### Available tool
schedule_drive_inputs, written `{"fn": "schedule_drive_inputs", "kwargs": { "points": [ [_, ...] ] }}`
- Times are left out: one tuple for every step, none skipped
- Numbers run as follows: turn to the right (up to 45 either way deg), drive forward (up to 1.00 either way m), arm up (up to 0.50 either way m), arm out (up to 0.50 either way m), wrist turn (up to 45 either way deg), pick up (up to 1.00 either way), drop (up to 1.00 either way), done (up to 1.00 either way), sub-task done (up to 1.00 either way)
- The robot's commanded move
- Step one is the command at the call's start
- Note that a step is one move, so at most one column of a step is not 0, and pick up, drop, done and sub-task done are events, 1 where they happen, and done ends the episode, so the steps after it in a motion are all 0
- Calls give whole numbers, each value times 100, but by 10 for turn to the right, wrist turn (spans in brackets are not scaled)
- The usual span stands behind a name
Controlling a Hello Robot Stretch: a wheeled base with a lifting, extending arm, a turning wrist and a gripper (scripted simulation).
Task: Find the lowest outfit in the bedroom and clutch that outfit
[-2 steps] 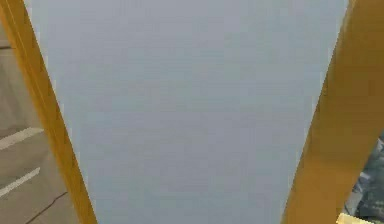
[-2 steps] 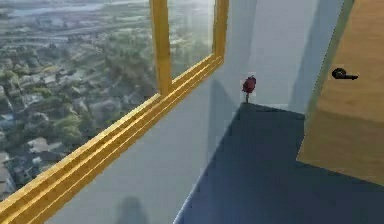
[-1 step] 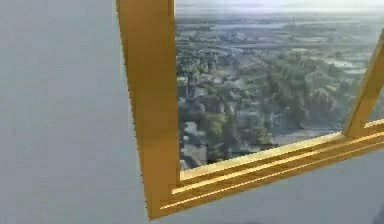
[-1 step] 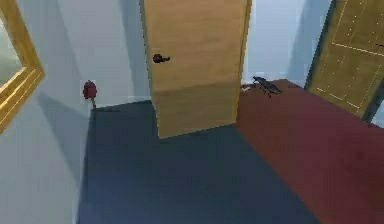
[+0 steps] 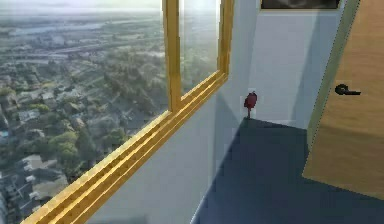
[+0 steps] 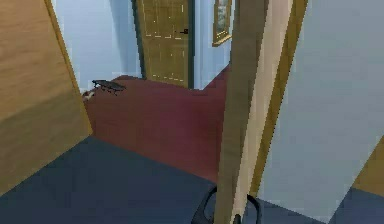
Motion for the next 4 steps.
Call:
{"fn": "schedule_drive_inputs", "kwargs": {
  "points": [
    [120, 0, 0, 0, 0, 0, 0, 0, 0],
    [0, 20, 0, 0, 0, 0, 0, 0, 0],
    [-450, 0, 0, 0, 0, 0, 0, 0, 0],
    [-450, 0, 0, 0, 0, 0, 0, 0, 0]
  ]
}}
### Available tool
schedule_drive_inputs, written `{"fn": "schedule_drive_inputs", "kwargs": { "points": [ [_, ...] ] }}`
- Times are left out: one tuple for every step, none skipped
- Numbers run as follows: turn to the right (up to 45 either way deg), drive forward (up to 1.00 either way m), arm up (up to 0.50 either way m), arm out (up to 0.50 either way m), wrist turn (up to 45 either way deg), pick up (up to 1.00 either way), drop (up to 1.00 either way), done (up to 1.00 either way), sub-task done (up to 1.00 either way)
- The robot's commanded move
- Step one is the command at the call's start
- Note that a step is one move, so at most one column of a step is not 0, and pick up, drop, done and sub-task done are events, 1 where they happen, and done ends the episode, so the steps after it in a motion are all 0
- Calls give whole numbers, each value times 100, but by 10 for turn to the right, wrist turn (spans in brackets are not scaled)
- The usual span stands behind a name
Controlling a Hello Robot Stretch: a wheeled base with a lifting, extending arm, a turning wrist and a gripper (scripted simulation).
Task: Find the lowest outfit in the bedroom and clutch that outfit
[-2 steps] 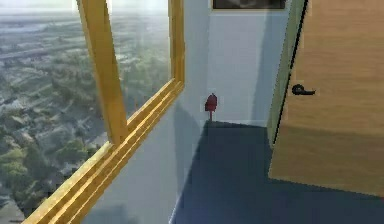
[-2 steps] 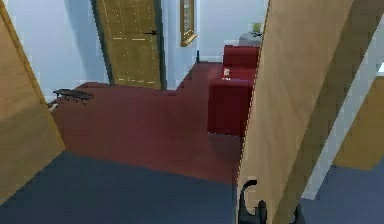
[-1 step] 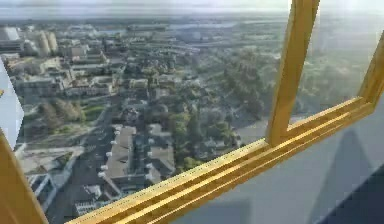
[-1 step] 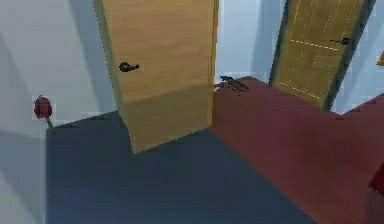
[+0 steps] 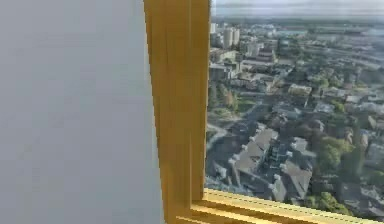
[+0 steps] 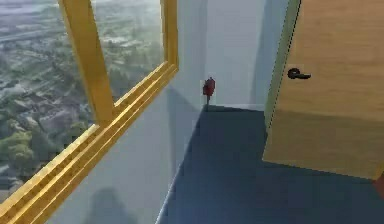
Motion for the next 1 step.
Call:
{"fn": "schedule_drive_inputs", "kwargs": {
  "points": [
    [-450, 0, 0, 0, 0, 0, 0, 0, 0]
  ]
}}
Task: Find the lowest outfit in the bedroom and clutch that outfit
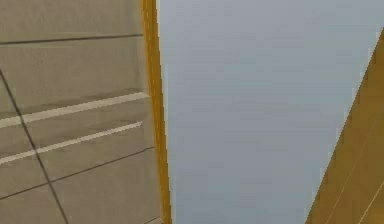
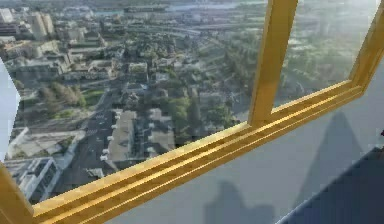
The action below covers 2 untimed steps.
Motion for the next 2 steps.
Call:
{"fn": "schedule_drive_inputs", "kwargs": {
  "points": [
    [-120, 0, 0, 0, 0, 0, 0, 0, 0],
    [0, 35, 0, 0, 0, 0, 0, 0, 0]
  ]
}}
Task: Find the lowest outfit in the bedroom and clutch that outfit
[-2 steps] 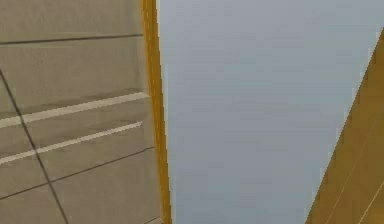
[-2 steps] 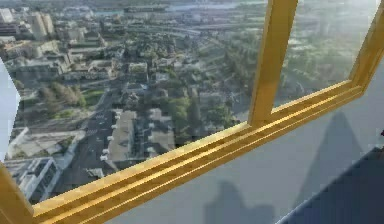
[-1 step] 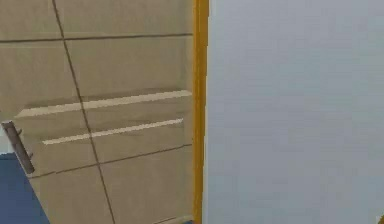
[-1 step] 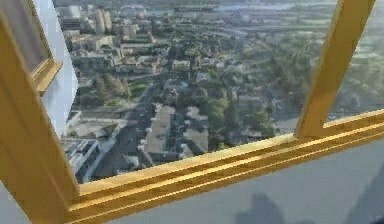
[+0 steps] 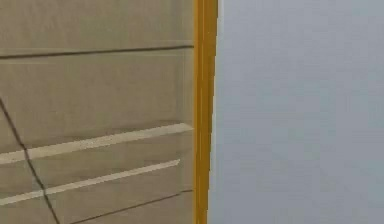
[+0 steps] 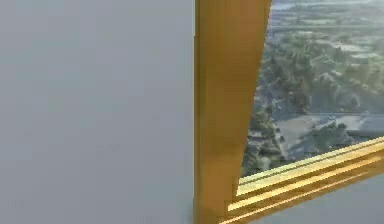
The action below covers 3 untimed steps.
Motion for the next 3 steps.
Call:
{"fn": "schedule_drive_inputs", "kwargs": {
  "points": [
    [-450, 0, 0, 0, 0, 0, 0, 0, 0],
    [-180, 0, 0, 0, 0, 0, 0, 0, 0],
    [0, 40, 0, 0, 0, 0, 0, 0, 0]
  ]
}}
